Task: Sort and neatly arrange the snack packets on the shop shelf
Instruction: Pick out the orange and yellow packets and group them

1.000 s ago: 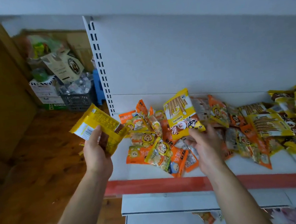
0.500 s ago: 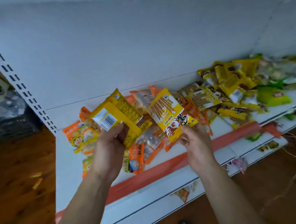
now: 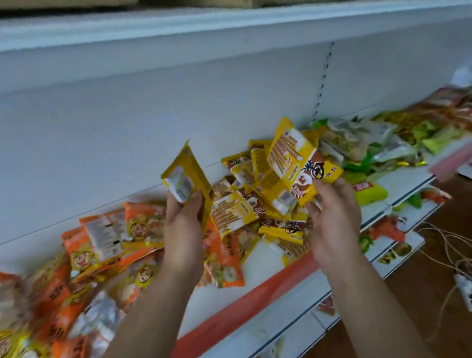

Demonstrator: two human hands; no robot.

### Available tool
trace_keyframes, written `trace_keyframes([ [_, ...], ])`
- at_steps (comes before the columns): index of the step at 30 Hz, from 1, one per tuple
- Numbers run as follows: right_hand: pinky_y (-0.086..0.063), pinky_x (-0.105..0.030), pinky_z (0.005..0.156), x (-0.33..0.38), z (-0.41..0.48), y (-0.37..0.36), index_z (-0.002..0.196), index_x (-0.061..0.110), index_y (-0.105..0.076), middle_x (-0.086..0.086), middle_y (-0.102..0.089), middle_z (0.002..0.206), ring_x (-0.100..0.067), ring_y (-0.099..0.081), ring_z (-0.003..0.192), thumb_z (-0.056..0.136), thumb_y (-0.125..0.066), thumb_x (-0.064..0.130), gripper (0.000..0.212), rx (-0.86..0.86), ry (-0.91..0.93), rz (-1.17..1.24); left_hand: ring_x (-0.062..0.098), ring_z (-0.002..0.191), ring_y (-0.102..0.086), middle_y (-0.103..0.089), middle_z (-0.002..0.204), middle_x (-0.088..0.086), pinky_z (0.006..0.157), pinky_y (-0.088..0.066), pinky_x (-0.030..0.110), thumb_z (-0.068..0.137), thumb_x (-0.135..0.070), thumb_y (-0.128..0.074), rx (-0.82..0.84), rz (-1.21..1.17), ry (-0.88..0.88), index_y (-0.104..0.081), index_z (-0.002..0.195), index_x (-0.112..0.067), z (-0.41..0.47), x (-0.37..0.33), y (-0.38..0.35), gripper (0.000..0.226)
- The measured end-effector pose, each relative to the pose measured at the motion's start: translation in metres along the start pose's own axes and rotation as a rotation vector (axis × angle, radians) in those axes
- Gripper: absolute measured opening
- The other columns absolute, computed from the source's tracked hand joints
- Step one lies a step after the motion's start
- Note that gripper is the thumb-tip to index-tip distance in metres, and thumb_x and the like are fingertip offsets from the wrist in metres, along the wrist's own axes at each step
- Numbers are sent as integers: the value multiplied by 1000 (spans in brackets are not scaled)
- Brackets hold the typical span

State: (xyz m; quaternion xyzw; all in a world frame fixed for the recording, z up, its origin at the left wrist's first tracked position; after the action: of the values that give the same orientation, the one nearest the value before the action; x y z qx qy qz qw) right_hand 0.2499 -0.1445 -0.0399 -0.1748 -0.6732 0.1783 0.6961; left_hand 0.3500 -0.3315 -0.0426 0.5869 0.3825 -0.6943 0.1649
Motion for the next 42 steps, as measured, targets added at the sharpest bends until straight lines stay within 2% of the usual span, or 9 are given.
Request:
trace_keyframes([
  [4,-50,-21,74,34,69,-11,97,18,-61,4,-71,97,-5,-66,87,93,-60,2,16,-7,327,-95,-14,86,-59,-65,109,-25,71,-46,7,100,-16,-45,32,202,-265,-48,130,-42,46,-2,-67,39],
  [7,-50,-32,85,41,109,-24,104,8,-64,0,-67,112,-15,-65,103,93,-60,4,13,42,708,-453,13,133,-42,-41,148,6,104,-32,16,99,-9,-45,-26,561,-481,-35,148,-18,82,2,-108,51],
  [9,-48,-40,89,28,131,-31,101,6,-68,-2,-69,113,-25,-64,105,89,-65,9,13,193,921,-846,25,145,-23,-28,156,12,117,-17,28,96,-12,-52,25,860,-540,-30,150,-9,102,20,-131,58],
  [13,-28,-47,110,-26,161,-16,118,25,-64,5,-59,129,-23,-44,130,89,-58,34,31,573,618,-1468,21,149,-11,-14,162,2,120,-11,42,94,-42,-49,304,1319,-209,-14,155,-23,115,81,-142,73],
  [18,-10,-51,118,-36,170,-6,133,33,-54,8,-42,149,-22,-27,142,79,-43,55,60,688,496,-1472,18,149,-7,-11,163,-2,121,-8,42,92,-46,-53,347,1272,-146,-11,156,-28,118,87,-139,78],
  [24,-14,-52,118,-20,165,-8,130,30,-58,4,-44,148,-21,-27,143,74,-41,57,64,672,427,-1373,22,146,-21,-26,159,1,119,-20,43,86,-55,-62,294,1087,-99,-26,153,-27,109,65,-123,81],
  [33,-25,-37,113,-9,127,-28,113,16,-69,-2,-61,128,-23,-46,129,87,-63,30,30,525,654,-1312,14,120,-52,-48,141,-7,90,-39,25,93,-47,-58,201,956,-150,-53,132,-35,69,42,-59,42],
  [38,-35,-45,107,-16,91,-2,116,6,-67,-12,-59,131,-32,-47,128,86,-69,19,33,429,741,-1165,21,136,-39,-43,148,-1,111,-33,39,91,-49,-59,286,1205,-370,-46,142,-26,17,45,-36,57],
  [42,-37,-54,105,-48,63,49,127,1,-59,-20,-51,139,-39,-44,131,90,-68,19,42,346,581,-1198,20,146,-21,-33,156,-2,118,-23,46,86,-66,-51,455,1408,-501,-35,149,-29,-25,86,-65,74],
])
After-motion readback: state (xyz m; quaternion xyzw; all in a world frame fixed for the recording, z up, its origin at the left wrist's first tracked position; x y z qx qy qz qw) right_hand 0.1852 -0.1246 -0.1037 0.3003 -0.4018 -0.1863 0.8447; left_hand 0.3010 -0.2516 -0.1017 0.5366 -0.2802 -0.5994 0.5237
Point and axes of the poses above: each hand's wrist, its own z-axis towards the middle knuckle, its own y-axis out of the back of the hand, x = y × z, the point moved 3 cm from there along z, towards the middle knuckle
